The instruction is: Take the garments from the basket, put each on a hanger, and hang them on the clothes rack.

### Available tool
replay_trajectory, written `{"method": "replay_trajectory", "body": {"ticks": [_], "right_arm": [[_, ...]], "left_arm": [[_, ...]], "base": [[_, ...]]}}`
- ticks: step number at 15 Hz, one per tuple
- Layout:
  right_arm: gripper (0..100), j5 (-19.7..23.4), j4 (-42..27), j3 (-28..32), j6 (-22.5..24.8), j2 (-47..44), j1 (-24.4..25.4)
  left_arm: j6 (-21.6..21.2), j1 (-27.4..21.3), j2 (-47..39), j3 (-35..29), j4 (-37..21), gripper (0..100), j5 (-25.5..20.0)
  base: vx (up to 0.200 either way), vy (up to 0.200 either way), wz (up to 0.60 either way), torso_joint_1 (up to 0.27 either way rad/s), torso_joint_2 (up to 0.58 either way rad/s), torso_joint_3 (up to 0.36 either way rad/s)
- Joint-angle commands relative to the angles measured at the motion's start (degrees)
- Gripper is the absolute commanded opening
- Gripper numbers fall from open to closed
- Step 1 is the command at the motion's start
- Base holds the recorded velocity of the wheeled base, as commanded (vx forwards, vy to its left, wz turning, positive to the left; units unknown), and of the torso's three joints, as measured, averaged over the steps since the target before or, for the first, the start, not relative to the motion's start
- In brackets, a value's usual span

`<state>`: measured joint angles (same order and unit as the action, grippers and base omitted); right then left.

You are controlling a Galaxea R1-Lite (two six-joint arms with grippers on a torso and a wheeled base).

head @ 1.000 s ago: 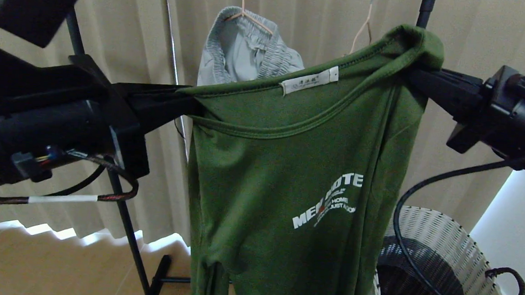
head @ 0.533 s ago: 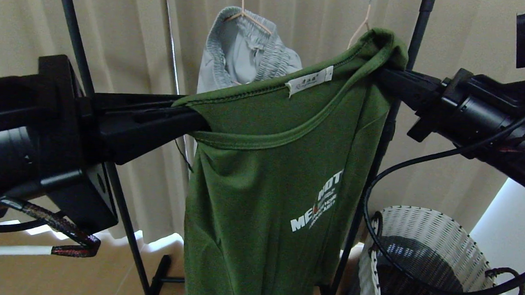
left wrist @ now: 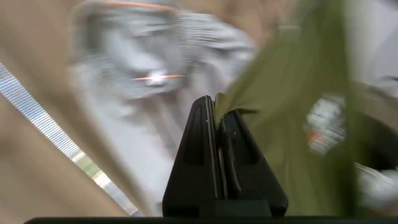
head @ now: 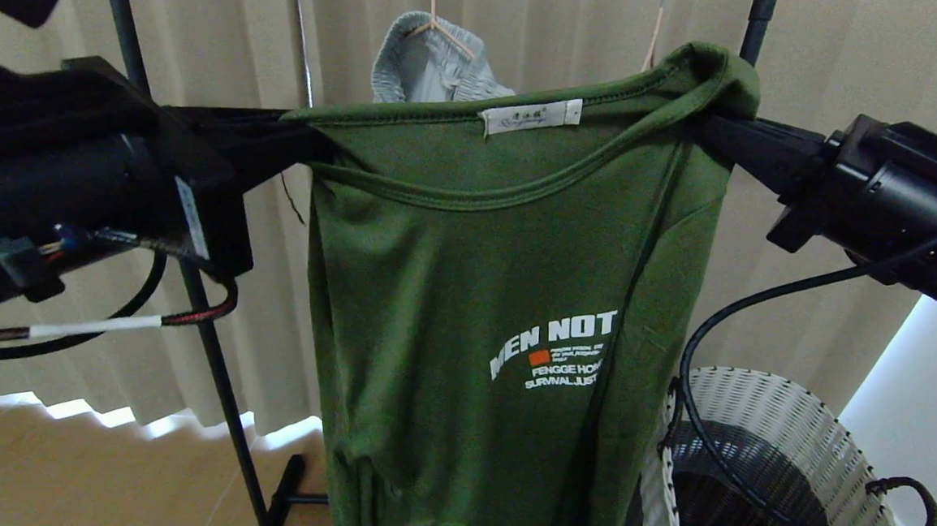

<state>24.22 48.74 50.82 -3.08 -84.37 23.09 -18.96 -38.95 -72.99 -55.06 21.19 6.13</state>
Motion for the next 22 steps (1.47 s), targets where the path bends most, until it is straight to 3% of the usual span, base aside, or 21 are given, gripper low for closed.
{"method": "replay_trajectory", "body": {"ticks": [1,2,4,7,20,21,22], "right_arm": [[0,0.04,-0.49,0.07,0.01,3.34,-0.06],[0,0.12,-4.18,-0.81,0.01,8.08,0.2],[0,0.56,-6.73,-3.27,0.01,11.95,2.14],[0,0.47,-7.08,-9.25,0.45,13.36,4.77],[0,0.3,-7.25,-10.13,0.62,13.44,4.6],[100,0.3,-7.25,-10.22,0.71,13.44,4.6],[100,0.3,-6.99,-10.66,0.71,13.53,4.68]], "left_arm": [[0.06,0.19,-3.04,-1.8,-0.01,0,0.72],[1.38,0.1,-6.47,-6.81,0.26,0,6.0],[3.66,-0.34,-7.43,-7.95,0.43,0,6.35],[3.75,-0.43,-7.35,-6.72,0.43,0,6.35],[3.75,-0.16,-6.47,-6.81,0.43,0,6.35],[3.75,-0.07,-6.47,-6.81,0.43,0,6.35],[3.75,0.1,-6.47,-6.72,0.43,0,6.44]], "base": [[0.0,0.0,0.0,0.0,0.0,0.0],[0.0,0.0,0.0,0.0,0.0,0.0],[0.0,0.0,0.0,0.0,0.0,0.0],[0.0,0.0,0.0,0.0,0.0,0.0],[0.0,0.0,0.0,0.0,0.0,0.0],[0.0,0.0,0.0,0.0,0.0,0.0],[0.0,0.0,0.0,0.0,0.0,0.0]]}}
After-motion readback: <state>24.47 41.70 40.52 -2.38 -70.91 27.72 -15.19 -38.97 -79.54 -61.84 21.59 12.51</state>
